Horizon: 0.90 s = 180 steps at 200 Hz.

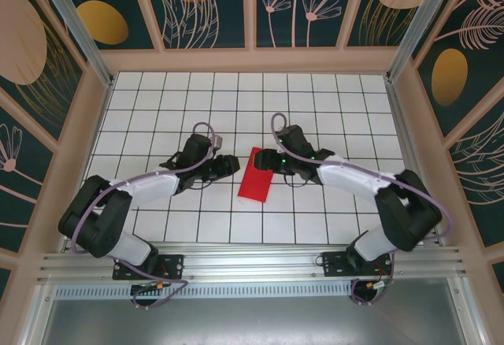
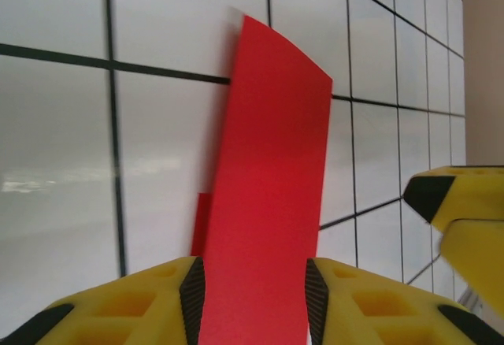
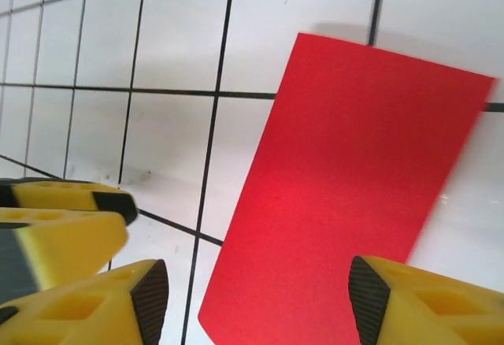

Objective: Fold a paper plane with a square sheet of paper (pick it up from the middle)

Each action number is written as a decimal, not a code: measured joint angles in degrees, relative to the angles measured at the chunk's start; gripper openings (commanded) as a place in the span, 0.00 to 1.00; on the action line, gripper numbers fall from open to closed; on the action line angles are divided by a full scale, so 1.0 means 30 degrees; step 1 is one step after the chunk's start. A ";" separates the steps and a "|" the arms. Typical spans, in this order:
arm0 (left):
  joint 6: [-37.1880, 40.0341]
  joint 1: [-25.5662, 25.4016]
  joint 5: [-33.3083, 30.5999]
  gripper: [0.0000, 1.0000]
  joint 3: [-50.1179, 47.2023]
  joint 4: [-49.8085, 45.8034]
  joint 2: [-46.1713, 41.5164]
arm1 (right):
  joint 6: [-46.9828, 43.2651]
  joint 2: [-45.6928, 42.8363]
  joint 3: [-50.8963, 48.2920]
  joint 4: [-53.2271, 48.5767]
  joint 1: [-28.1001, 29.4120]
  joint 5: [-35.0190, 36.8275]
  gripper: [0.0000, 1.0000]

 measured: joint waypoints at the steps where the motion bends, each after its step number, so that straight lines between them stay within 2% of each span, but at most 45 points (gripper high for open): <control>1: 0.0000 -0.0022 0.0015 0.37 0.0015 0.0015 0.0022 | 0.0022 -0.0131 -0.0102 0.0036 -0.0036 0.0015 0.66; 24: -0.0138 -0.0546 0.0423 0.34 0.0612 0.0401 0.0976 | 0.1180 -0.1158 -0.1311 0.0153 -0.0772 0.0255 0.61; 71: -0.0146 -0.1290 0.0670 0.31 0.2404 0.0692 0.3206 | 0.2390 -0.0328 -0.1552 0.0503 -0.1559 0.0568 0.48; 125: -0.0146 -0.1421 0.0678 0.28 0.4590 0.0619 0.5778 | 0.2987 0.0925 -0.1450 0.0743 -0.2011 0.0721 0.49; 180: -0.0240 -0.1413 -0.1253 0.29 0.5268 -0.0532 0.6936 | 0.3184 0.0619 -0.1938 0.1406 -0.2025 0.0270 0.55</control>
